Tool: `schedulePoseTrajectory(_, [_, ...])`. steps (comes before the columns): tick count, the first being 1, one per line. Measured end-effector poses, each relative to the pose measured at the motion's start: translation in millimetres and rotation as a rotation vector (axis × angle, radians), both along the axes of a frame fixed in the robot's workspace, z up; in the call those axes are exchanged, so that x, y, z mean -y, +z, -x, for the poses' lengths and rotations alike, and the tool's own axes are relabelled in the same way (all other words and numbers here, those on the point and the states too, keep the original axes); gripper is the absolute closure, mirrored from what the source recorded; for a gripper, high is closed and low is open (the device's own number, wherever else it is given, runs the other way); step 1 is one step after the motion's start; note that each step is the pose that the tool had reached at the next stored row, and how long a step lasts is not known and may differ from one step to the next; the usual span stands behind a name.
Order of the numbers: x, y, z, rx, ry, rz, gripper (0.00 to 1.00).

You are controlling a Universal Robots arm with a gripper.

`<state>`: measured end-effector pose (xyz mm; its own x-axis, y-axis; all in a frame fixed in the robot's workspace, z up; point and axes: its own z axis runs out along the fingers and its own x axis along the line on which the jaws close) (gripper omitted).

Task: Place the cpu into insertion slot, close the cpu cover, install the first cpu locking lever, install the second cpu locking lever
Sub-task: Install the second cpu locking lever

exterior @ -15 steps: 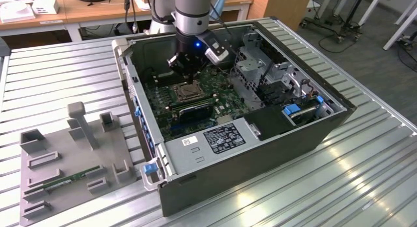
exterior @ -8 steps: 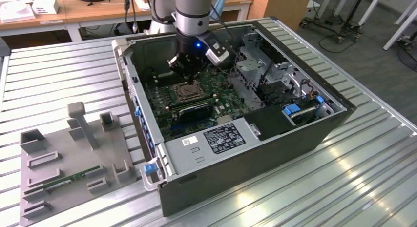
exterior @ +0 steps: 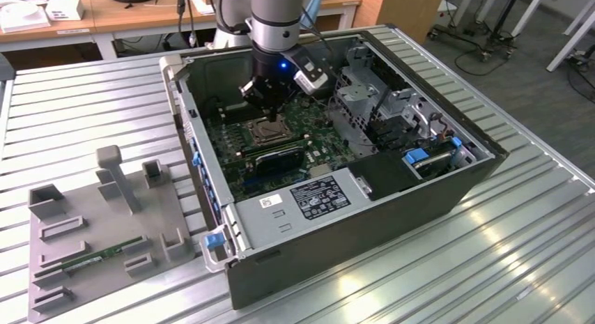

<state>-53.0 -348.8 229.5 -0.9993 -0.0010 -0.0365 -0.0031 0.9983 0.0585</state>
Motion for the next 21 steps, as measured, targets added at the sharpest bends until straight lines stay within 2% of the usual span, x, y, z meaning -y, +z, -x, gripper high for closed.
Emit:
schedulePoseTrajectory(8, [3.9, 0.0, 0.0, 0.0000, 0.000, 0.0000, 0.89])
schedulePoseTrajectory(21, [7.3, 0.0, 0.0, 0.0000, 0.000, 0.0000, 0.89])
